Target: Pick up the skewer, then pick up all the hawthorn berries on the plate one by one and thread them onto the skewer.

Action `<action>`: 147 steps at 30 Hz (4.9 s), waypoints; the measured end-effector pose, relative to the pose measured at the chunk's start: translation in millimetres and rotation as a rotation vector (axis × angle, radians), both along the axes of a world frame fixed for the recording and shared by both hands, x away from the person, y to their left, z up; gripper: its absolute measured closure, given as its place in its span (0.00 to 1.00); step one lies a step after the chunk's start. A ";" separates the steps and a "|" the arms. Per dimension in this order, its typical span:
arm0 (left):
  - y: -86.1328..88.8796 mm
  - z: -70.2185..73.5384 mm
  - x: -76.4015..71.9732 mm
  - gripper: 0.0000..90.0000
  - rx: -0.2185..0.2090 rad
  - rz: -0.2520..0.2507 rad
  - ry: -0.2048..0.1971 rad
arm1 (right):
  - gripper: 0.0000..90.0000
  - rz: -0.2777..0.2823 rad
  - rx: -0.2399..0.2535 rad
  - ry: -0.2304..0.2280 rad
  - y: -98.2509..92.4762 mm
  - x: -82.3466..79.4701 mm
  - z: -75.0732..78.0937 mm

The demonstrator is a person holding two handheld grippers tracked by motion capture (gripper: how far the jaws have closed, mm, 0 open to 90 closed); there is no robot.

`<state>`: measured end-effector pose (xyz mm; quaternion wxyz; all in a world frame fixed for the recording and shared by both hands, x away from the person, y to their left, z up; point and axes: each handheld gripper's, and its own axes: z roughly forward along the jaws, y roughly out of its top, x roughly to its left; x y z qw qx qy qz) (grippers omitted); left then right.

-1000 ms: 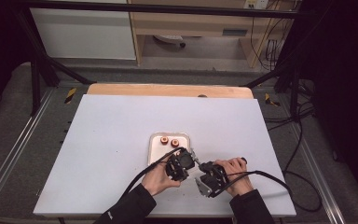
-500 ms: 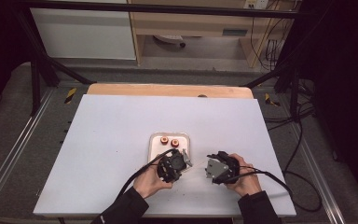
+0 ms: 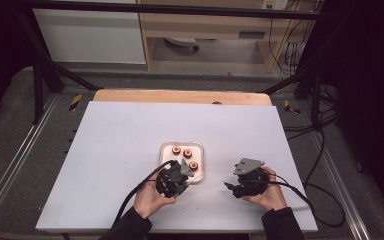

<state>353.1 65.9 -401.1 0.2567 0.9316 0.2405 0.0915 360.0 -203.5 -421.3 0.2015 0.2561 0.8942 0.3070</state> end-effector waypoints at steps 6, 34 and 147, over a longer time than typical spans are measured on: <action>12.4 -3.8 -5.1 0.98 -0.098 0.080 -0.021 | 0.23 -0.072 0.079 0.076 -5.6 2.3 -0.3; 58.4 -19.9 -28.0 0.98 -0.365 0.213 -0.070 | 0.04 -0.132 0.197 0.230 26.7 24.9 22.5; 46.8 -37.8 -40.8 0.98 -0.526 0.377 -0.138 | 0.67 -0.268 0.897 0.315 66.8 60.1 39.6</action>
